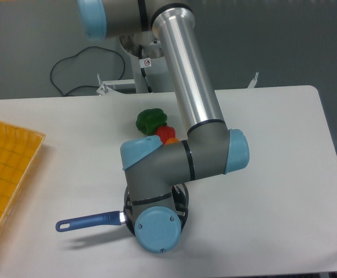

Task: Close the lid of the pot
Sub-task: 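Hold the lid on the saucepan and settle it in place, then open the gripper and lift away from the lid knob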

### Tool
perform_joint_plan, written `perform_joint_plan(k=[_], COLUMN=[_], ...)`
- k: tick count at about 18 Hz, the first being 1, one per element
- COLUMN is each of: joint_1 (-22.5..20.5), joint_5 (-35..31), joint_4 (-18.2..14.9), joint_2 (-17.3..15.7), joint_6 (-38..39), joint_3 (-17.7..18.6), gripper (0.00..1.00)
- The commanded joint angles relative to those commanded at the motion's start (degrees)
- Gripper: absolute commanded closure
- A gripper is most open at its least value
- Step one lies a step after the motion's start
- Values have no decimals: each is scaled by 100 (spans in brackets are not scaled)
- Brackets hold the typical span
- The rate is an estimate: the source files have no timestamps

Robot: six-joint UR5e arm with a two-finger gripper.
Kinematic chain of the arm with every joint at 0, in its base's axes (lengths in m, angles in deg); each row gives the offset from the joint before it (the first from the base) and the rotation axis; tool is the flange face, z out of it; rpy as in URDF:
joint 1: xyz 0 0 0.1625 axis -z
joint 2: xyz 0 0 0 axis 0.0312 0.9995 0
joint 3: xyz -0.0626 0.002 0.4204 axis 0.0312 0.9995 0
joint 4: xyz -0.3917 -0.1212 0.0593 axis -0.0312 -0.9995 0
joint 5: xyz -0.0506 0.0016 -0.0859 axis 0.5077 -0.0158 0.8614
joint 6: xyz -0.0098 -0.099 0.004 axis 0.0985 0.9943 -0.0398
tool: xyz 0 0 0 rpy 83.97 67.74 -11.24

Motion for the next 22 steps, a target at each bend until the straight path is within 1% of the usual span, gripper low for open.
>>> perform_joint_plan(k=[2, 7, 11, 13, 14, 18, 22], joint_1=[0, 9, 9, 9, 9, 0, -44], joint_5=[0, -9, -9, -35, -131, -272, -422], joint_4=[0, 0, 0, -17, -18, -18, 61], joint_2=[0, 0, -9, -35, -70, -386, -808], joint_6=[0, -9, -9, -26, -35, -105, -377], joint_3=[9, 18, 18, 35, 53, 166, 561], gripper=[27, 13, 9, 1, 0, 0, 0])
